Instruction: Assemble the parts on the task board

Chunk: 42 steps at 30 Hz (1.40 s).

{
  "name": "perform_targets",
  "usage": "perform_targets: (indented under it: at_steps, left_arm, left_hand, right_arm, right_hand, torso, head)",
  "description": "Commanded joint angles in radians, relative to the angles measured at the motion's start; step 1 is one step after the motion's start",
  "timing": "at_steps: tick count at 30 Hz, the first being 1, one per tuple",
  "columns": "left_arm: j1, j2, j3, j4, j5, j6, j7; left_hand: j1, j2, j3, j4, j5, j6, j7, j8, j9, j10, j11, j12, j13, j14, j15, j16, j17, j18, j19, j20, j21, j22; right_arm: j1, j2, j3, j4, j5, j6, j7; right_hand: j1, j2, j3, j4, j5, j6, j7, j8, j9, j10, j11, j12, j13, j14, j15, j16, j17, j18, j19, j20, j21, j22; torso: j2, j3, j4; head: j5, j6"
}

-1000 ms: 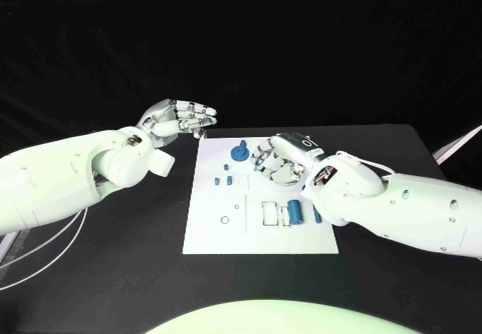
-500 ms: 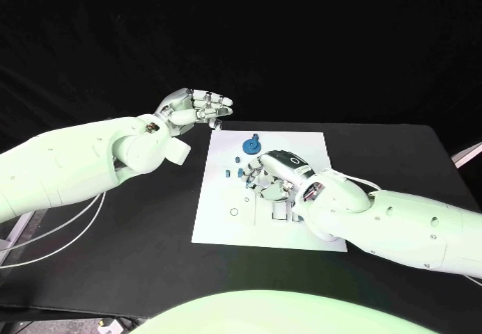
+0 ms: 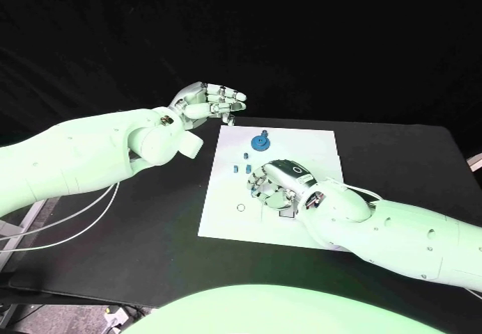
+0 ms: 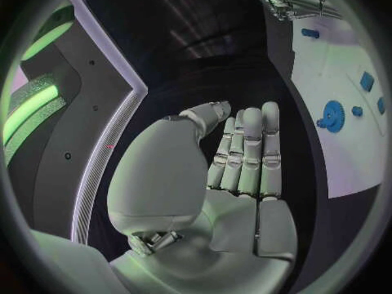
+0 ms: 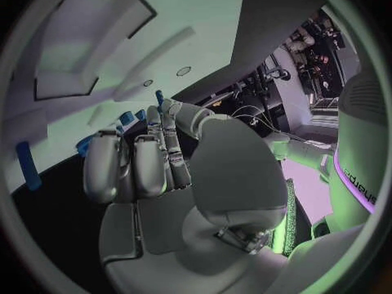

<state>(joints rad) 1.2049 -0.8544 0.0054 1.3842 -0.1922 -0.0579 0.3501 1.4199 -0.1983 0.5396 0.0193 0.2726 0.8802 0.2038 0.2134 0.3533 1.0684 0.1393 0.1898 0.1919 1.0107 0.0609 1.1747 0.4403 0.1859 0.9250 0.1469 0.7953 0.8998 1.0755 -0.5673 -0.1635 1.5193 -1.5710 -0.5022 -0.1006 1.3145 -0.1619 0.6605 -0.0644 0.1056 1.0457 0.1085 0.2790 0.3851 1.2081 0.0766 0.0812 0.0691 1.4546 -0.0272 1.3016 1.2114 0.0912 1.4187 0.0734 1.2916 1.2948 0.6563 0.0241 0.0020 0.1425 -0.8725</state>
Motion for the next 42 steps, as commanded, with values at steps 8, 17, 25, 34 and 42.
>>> perform_targets:
  at_steps: [8, 17, 25, 34, 42]
  left_arm:
    - [0.001, 0.005, 0.001, -0.003, 0.002, 0.004, 0.001]
    - [0.001, 0.006, 0.001, -0.004, 0.003, 0.006, 0.001]
    - [0.001, 0.008, 0.001, -0.004, 0.004, 0.007, 0.001]
    - [0.001, 0.009, 0.001, -0.005, 0.007, 0.008, 0.0]
    - [0.001, 0.011, 0.001, -0.007, 0.009, 0.011, -0.002]
  left_hand:
    - [-0.013, 0.016, -0.004, 0.001, -0.002, -0.015, 0.005, 0.018, 0.017, -0.015, -0.001, 0.015, 0.015, -0.007, 0.0, -0.009, -0.011, -0.002, -0.008, 0.003, -0.018, -0.011]
    - [-0.013, 0.016, -0.004, 0.001, -0.002, -0.015, 0.005, 0.018, 0.017, -0.015, -0.001, 0.015, 0.015, -0.007, 0.0, -0.009, -0.011, -0.002, -0.008, 0.003, -0.018, -0.011]
    - [-0.013, 0.016, -0.004, 0.001, -0.002, -0.015, 0.005, 0.018, 0.017, -0.015, -0.001, 0.015, 0.015, -0.007, 0.0, -0.009, -0.011, -0.002, -0.008, 0.003, -0.018, -0.011]
    - [-0.013, 0.016, -0.004, 0.001, -0.002, -0.015, 0.005, 0.018, 0.017, -0.015, -0.001, 0.015, 0.015, -0.007, 0.0, -0.009, -0.011, -0.002, -0.008, 0.003, -0.018, -0.011]
    - [-0.013, 0.016, -0.004, 0.001, -0.002, -0.015, 0.005, 0.018, 0.017, -0.015, -0.001, 0.015, 0.015, -0.007, 0.0, -0.009, -0.011, -0.002, -0.008, 0.003, -0.018, -0.011]
  right_arm:
    - [-0.006, 0.0, -0.001, -0.01, -0.029, 0.0, -0.026]
    - [-0.007, 0.001, -0.001, -0.014, -0.034, 0.001, -0.036]
    - [-0.01, 0.009, -0.001, -0.021, -0.036, 0.006, -0.04]
    - [-0.012, 0.013, -0.001, -0.018, -0.036, 0.008, -0.038]
    - [-0.014, 0.016, -0.001, -0.022, -0.038, 0.017, -0.043]
  right_hand:
    - [-0.025, 0.025, 0.019, -0.014, 0.009, 0.015, 0.009, 0.04, 0.034, 0.087, -0.029, 0.021, 0.055, 0.059, -0.004, 0.014, 0.005, -0.024, 0.017, -0.001, 0.012, 0.04]
    - [-0.025, 0.025, 0.019, -0.014, 0.009, 0.015, 0.009, 0.04, 0.034, 0.087, -0.029, 0.021, 0.055, 0.059, -0.004, 0.014, 0.005, -0.024, 0.017, -0.001, 0.012, 0.04]
    - [-0.025, 0.025, 0.019, -0.014, 0.009, 0.015, 0.009, 0.04, 0.034, 0.087, -0.029, 0.021, 0.055, 0.059, -0.004, 0.014, 0.005, -0.024, 0.017, -0.001, 0.012, 0.04]
    - [-0.025, 0.025, 0.019, -0.014, 0.009, 0.015, 0.009, 0.04, 0.034, 0.087, -0.029, 0.021, 0.055, 0.059, -0.004, 0.014, 0.005, -0.024, 0.017, -0.001, 0.012, 0.04]
    - [-0.026, 0.026, 0.019, -0.015, 0.01, 0.013, 0.01, 0.04, 0.037, 0.087, -0.028, 0.018, 0.056, 0.059, -0.003, 0.015, 0.004, -0.024, 0.018, -0.001, 0.014, 0.041]
  torso:
    - [-0.001, 0.0008, -0.0016]
    - [0.0, 0.0012, -0.0018]
    - [0.0, 0.0001, 0.0001]
    - [0.0, -0.0011, -0.0008]
    - [0.0, -0.0015, 0.0009]
  head:
    - [0.006, 0.0]
    - [0.007, 0.0]
    - [0.005, 0.0]
    - [0.009, 0.0]
    - [0.012, 0.0]
